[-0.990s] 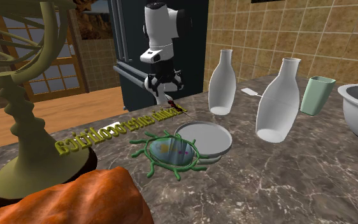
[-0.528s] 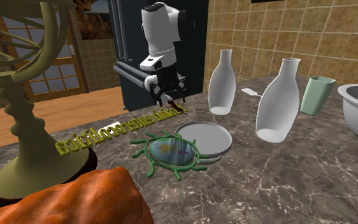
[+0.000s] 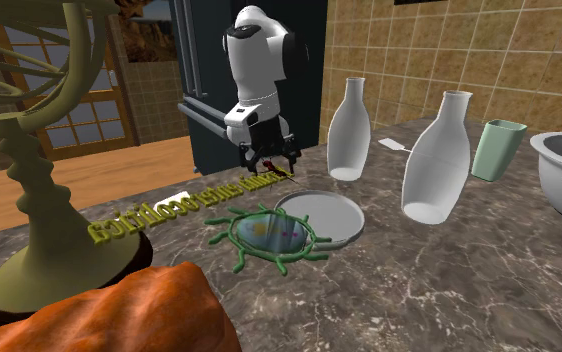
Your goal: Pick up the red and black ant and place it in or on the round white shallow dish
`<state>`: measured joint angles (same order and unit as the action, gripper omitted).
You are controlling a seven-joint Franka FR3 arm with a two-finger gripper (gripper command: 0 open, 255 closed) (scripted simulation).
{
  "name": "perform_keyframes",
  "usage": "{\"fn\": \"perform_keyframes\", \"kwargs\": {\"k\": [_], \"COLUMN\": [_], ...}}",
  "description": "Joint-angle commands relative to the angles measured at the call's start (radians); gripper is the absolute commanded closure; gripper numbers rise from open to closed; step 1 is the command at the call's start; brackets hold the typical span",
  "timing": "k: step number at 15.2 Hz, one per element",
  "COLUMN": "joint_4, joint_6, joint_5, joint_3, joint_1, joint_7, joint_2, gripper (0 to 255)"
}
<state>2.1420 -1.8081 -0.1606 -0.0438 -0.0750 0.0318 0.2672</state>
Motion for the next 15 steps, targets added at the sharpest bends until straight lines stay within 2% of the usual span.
{"fn": "perform_keyframes", "kwargs": {"k": [1, 6, 7, 15], "joint_4": [0.006, 0.006, 0.007, 0.02], "joint_6": [-0.005, -0.005, -0.005, -0.014], "joint_5": [0.0, 0.0, 0.0, -0.001], "joint_3": [0.0, 0.0, 0.0, 0.001], "joint_1": [0.0, 0.001, 0.001, 0.0], "joint_7": [0.001, 0.002, 0.001, 0.001], "joint_2": [0.0, 0.0, 0.001, 0.006], "gripper": [0, 0, 255, 255]}}
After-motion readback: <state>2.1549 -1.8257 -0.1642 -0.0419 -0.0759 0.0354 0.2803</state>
